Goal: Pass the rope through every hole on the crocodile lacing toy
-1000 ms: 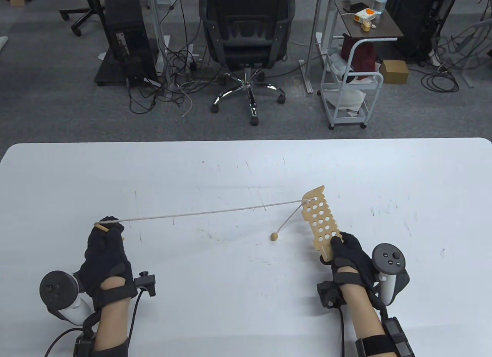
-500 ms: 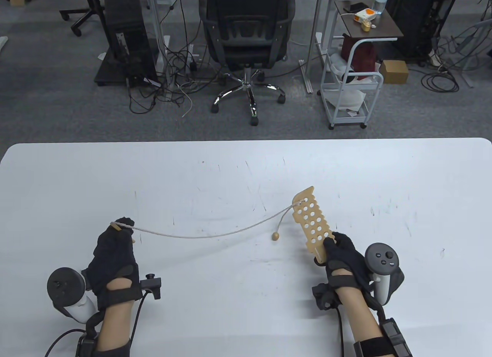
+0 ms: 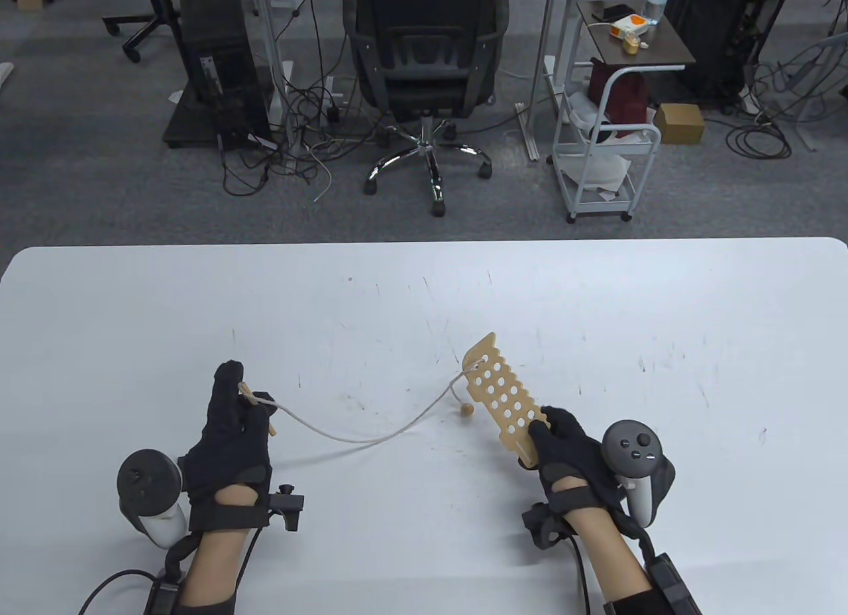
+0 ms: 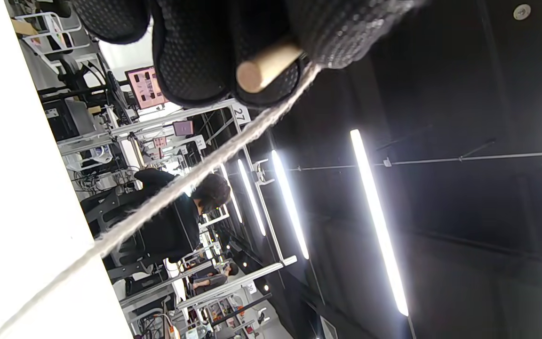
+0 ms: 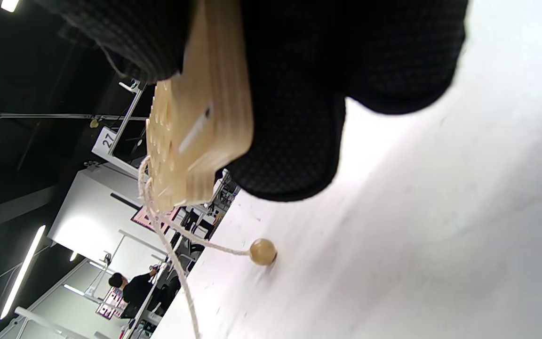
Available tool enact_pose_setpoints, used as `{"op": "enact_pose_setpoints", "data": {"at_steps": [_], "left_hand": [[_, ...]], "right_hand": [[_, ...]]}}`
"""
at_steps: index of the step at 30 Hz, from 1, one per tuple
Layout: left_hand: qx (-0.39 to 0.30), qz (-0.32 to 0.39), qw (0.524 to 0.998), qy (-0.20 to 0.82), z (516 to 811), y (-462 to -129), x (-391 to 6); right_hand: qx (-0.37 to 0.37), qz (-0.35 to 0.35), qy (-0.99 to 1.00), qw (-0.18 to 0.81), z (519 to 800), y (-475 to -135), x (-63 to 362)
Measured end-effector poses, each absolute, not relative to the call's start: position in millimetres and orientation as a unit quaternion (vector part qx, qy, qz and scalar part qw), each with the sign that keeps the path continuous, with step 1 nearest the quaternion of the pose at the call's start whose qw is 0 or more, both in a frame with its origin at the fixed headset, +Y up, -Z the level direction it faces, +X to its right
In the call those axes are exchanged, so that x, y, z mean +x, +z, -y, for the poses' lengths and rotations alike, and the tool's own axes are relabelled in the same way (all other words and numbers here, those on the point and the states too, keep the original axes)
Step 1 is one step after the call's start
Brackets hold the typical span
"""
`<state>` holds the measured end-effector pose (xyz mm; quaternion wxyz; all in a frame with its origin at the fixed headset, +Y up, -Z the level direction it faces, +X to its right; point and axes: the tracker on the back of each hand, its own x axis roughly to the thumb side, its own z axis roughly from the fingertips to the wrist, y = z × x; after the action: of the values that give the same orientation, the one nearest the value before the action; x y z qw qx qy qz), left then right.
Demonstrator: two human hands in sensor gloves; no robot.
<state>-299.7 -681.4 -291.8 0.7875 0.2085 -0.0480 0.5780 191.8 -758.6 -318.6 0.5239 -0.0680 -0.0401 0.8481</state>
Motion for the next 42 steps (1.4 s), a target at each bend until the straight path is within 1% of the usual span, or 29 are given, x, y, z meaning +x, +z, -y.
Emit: {"op": "enact_pose_setpoints", "data": {"at_steps": [6,14,24,42], "left_hand": [[0.189,0.073,0.799,0.567,682.3,-293.7,-291.1],[0.189,0.065,0.808,0.554,683.1,-295.3,-288.8],[0.186,0.087,0.828,0.521,682.9,-295.8,-278.6],[0.147,0.115,0.859,0.477,688.7,-297.7,-259.7]], "right_hand": [[-0.046,0.031,0.852,0.521,756.7,-315.2,182.8],[-0.012,0.016,0.854,0.52,755.0,-312.1,171.4],[0.021,-0.001,0.858,0.513,752.5,-307.0,160.1],[0.086,-0.028,0.862,0.5,749.1,-298.9,139.2]]}}
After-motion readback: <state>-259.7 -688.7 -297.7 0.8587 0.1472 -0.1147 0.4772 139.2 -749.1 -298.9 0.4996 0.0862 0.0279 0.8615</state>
